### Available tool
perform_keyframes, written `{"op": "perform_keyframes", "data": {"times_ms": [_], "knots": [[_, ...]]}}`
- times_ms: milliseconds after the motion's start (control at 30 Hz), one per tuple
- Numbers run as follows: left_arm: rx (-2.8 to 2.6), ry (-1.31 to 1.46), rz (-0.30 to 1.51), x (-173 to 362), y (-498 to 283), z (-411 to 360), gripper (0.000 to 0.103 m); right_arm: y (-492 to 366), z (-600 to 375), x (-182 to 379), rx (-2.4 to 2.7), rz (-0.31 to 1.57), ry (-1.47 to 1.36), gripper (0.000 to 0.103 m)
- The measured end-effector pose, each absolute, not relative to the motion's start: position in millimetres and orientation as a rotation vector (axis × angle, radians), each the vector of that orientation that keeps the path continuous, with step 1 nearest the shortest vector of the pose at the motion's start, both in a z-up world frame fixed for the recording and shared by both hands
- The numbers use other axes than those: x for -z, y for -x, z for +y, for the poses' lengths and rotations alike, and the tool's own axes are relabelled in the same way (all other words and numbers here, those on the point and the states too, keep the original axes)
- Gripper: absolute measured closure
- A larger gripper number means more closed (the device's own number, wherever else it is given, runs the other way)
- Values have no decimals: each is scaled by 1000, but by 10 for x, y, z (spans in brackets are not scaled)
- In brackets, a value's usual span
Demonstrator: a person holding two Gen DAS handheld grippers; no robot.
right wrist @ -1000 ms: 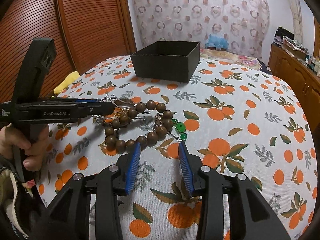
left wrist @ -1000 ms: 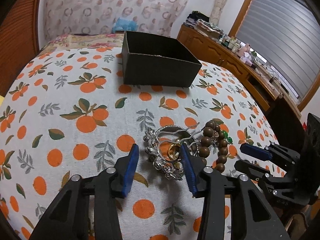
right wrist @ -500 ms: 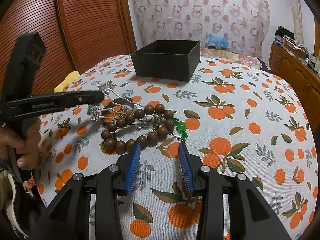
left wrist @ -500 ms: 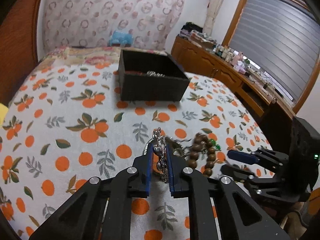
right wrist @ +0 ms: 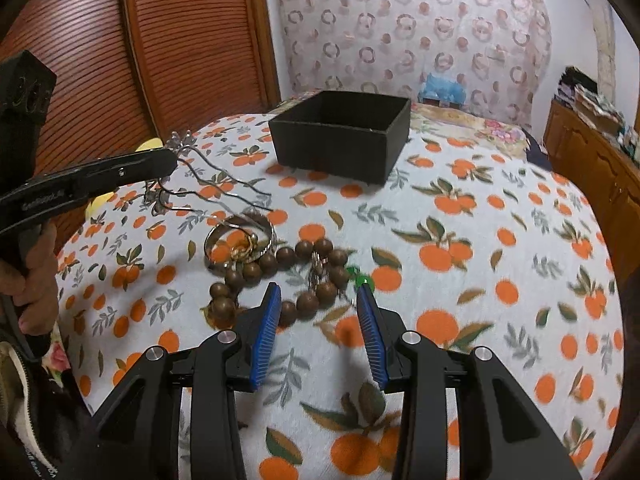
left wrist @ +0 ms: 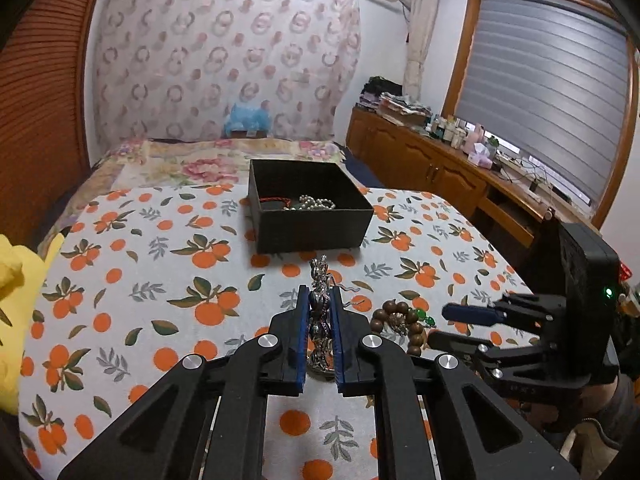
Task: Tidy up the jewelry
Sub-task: 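Lift the silver chain with the left gripper while the right gripper grasps the brown bead strand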
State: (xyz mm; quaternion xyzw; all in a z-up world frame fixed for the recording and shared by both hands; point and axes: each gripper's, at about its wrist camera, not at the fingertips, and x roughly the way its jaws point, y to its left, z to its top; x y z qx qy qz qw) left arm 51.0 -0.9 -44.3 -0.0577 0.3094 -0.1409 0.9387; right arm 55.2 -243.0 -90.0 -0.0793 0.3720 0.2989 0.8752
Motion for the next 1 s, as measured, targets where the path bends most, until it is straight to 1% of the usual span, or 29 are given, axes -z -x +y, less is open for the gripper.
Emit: {"op": "perform_keyframes", "data": {"times_ms": [67, 100, 200, 300, 700, 733, 767, 900, 1000], "knots": [[287, 126, 629, 442, -501, 13, 94, -622, -2390, 889, -633, 778, 187, 61], [286, 126, 628, 441, -499, 15, 94, -680, -2373, 885, -634, 783, 196, 63], [285, 125, 627, 442, -489, 20, 94, -842, -2361, 882, -638, 798, 191, 76], [287, 126, 628, 441, -485, 28, 94, -970, -2356, 910, -630, 819, 195, 82], [286, 124, 627, 445, -488, 29, 94, -1055, -2240, 1063, -647, 870, 237, 82], [286, 125, 628, 445, -489, 29, 94, -1054, -2242, 1055, -649, 865, 231, 83], [285, 126, 627, 445, -489, 27, 94, -1038, -2245, 1033, -661, 853, 224, 88], [283, 125, 634, 472, -483, 42, 94, -967, -2296, 914, -676, 809, 190, 88], [283, 125, 636, 488, -478, 48, 94, -883, -2333, 717, -693, 750, 166, 88]]}}
